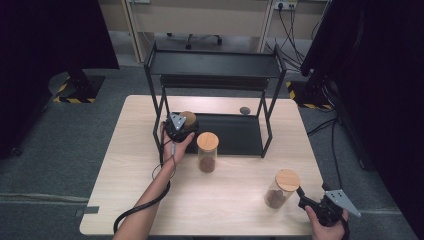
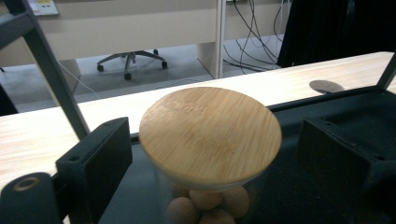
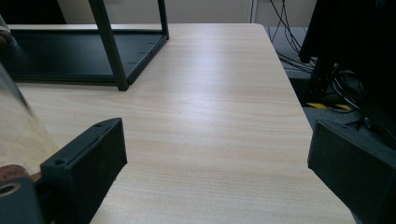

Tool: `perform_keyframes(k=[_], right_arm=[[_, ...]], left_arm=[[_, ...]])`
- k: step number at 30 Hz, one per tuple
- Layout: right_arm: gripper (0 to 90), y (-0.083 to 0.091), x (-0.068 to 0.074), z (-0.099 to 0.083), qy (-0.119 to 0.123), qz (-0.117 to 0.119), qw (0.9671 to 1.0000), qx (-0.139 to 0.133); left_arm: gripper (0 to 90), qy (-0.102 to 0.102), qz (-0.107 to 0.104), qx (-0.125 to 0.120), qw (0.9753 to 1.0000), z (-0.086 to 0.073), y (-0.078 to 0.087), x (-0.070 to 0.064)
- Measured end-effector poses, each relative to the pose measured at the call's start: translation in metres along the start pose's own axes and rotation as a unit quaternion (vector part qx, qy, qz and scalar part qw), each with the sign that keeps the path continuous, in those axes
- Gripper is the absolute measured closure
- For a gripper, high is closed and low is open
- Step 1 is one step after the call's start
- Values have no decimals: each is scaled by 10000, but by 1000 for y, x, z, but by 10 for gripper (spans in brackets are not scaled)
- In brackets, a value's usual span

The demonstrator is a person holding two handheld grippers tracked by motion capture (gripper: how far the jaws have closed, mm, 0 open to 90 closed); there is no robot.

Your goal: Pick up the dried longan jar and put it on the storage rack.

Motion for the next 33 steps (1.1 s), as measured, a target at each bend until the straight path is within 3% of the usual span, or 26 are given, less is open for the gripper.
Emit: perform_keyframes(k=[33], right_arm=[[48,0,0,0,25,-5,10000,6]], left_arm=[[99,-36,-114,68,9999,-8,31,-9]])
Point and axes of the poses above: each handheld gripper's, and its own axes: y roughly backward along the jaws, z roughly out of its top, x roughly to its left, the point moved 10 cm from there along -y, roughly forward along the jaws, and after that the axes turned 8 degrees about -x, right-handed, at the moved point
